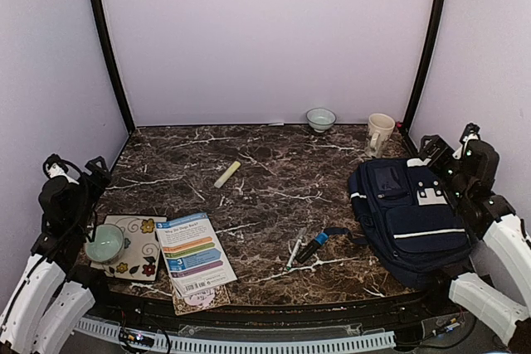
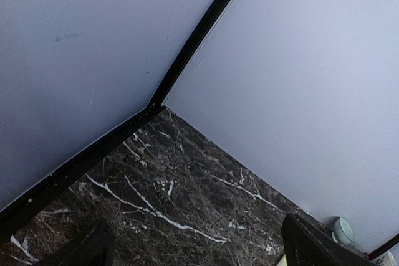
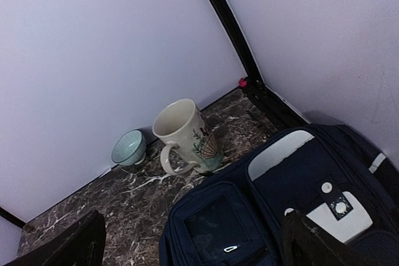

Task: Pack the student bag
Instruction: Move the pen to the center of the board.

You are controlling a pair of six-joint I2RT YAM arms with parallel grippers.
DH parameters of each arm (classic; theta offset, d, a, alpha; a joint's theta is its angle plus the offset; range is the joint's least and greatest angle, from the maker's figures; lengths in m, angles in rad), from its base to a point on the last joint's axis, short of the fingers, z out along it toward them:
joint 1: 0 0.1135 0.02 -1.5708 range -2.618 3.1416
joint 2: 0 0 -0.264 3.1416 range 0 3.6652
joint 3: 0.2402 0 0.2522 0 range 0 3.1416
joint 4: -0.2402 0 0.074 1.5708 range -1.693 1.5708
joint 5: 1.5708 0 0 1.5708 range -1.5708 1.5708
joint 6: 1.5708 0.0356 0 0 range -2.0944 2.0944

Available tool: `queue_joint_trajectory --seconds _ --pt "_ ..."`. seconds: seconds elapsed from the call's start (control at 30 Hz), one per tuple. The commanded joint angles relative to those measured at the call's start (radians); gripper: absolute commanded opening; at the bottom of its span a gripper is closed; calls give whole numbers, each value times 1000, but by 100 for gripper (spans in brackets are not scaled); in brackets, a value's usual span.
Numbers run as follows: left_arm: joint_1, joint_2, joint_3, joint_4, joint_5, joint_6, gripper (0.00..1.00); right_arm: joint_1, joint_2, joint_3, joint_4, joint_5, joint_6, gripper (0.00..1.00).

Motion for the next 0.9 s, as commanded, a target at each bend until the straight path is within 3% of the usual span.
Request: queue_joint_trajectory --seconds 0.0,0.23,0.4,0.87 --pt "-1 163 56 39 88 0 96 -2 72 59 -162 106 40 100" --pt "-16 400 134 118 307 48 95 2 204 60 -177 -90 -8 100" --pt "-155 562 211 163 324 157 95 47 294 82 -182 -198 -47 100" --pt "-498 970 422 225 452 350 94 265 510 159 -290 -47 -69 100"
